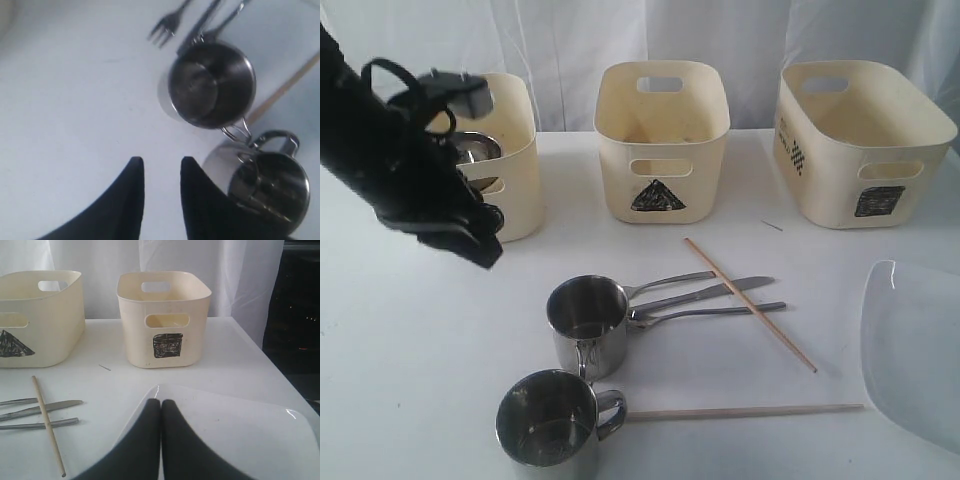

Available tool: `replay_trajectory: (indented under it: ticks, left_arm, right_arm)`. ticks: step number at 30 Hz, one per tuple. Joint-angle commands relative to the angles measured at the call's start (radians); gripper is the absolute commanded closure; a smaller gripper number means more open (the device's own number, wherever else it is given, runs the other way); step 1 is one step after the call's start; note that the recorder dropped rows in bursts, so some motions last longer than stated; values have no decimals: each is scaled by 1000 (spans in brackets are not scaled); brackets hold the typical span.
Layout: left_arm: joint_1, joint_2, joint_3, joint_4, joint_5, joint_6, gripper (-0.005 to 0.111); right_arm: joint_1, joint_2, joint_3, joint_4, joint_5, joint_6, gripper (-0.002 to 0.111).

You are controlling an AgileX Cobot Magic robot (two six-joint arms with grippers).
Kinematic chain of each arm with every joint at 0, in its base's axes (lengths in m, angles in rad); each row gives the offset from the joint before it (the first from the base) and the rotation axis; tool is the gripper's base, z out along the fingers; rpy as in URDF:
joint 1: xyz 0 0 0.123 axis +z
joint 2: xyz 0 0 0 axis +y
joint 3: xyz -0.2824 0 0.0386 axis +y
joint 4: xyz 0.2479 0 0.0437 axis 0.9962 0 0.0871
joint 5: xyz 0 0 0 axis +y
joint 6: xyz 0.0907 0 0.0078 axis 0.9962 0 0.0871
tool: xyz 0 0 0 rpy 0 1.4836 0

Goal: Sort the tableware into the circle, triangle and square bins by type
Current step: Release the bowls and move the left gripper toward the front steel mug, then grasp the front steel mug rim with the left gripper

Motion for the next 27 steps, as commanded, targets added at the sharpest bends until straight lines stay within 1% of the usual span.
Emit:
replay_trajectory:
  ticks: [1,4,7,12,15,19,22,27]
  left_arm:
    - [-64,-10,96,-81,7,40,67]
    - [-112,-10,127,-89,-15,39,54]
    - [-140,-10,145,-93,-30,39,49]
    - [-189,-8,149,-86,-31,42,48]
    - [-208,-6,187,-84,-54,51,48]
    - [-213,1,252,-77,-118,58,48]
    - [-213,26,266,-72,-154,62,48]
    - [-213,79,266,-72,-171,77,48]
  right_arm:
    - [-4,-7,6,-7,-8,2,108]
    - [-4,-7,6,-7,-8,2,108]
    - [-4,-7,6,-7,-8,2,108]
    - [-4,-7,6,-7,-8,2,108]
    - [-4,-7,6,-7,-8,2,108]
    - [-4,-7,6,-7,-8,2,108]
    - [-4,-7,6,-7,-8,2,108]
    - [-2,-7,6,-7,-8,1,108]
